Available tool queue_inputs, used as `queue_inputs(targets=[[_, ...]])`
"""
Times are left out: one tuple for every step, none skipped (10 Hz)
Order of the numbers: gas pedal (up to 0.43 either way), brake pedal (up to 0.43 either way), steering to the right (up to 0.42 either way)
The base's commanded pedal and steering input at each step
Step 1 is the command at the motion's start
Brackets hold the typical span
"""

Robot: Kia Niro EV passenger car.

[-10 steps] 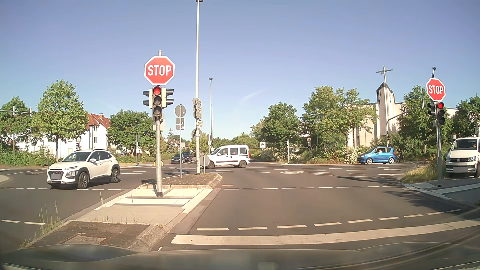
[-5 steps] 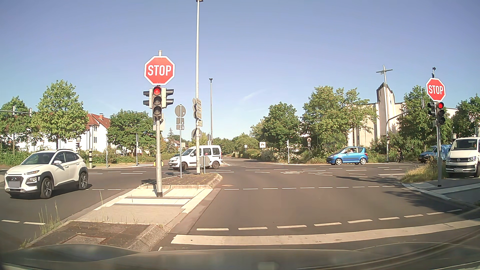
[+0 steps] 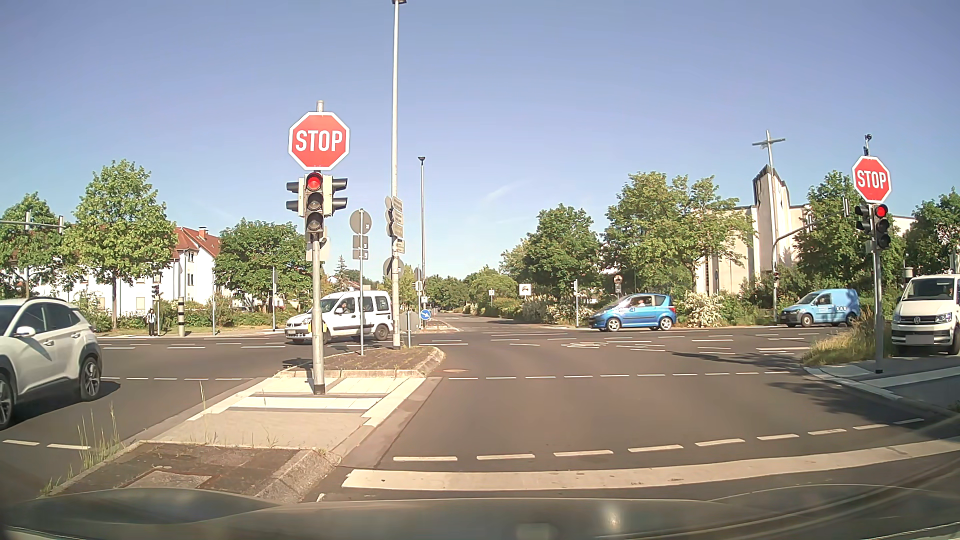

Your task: Follow the waypoints while adhering to traffic rules and regulations

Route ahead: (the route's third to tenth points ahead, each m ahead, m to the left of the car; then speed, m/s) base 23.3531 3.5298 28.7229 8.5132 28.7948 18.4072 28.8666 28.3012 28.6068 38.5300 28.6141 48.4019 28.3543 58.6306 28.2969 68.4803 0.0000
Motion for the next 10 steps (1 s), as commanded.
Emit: queue_inputs(targets=[[0.0,0.305,0.012],[0.0,0.305,0.012],[0.0,0.305,0.012],[0.0,0.305,0.012],[0.0,0.305,0.012],[0.0,0.305,0.012],[0.0,0.305,0.012],[0.0,0.305,0.012],[0.0,0.305,0.012],[0.0,0.305,0.012]])
